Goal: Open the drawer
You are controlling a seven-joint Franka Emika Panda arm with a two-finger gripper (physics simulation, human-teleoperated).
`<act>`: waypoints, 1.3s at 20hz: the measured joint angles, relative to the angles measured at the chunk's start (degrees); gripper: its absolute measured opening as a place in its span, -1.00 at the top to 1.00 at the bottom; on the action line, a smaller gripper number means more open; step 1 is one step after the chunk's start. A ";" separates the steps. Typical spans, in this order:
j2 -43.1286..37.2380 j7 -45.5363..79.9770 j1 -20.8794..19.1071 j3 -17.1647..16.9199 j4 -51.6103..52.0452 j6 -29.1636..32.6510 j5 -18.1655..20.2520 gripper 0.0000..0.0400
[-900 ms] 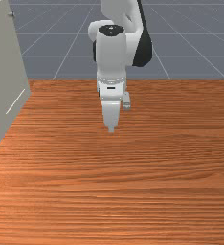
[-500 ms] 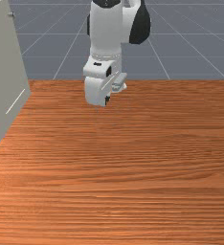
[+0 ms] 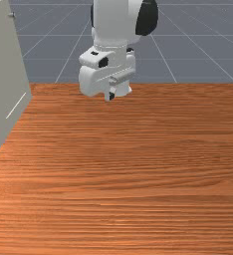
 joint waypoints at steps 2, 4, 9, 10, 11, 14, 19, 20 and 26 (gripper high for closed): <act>-0.21 4.37 0.35 -0.35 0.33 -0.54 0.23 1.00; -0.26 8.71 0.69 -0.72 0.46 -0.75 0.45 1.00; -0.25 19.47 1.47 -1.65 0.65 -1.09 1.10 1.00; -0.25 21.63 1.63 -1.84 0.70 -1.16 1.23 1.00; -0.25 23.79 1.79 -2.03 0.74 -1.20 1.36 1.00; -0.33 30.32 2.28 -2.56 0.84 -1.35 1.73 1.00; -0.42 41.11 3.07 -3.48 0.84 -1.35 2.36 1.00; -0.46 43.32 3.23 -3.65 0.80 -1.31 2.52 1.00; -1.97 55.42 4.18 -4.50 -0.30 0.28 3.22 1.00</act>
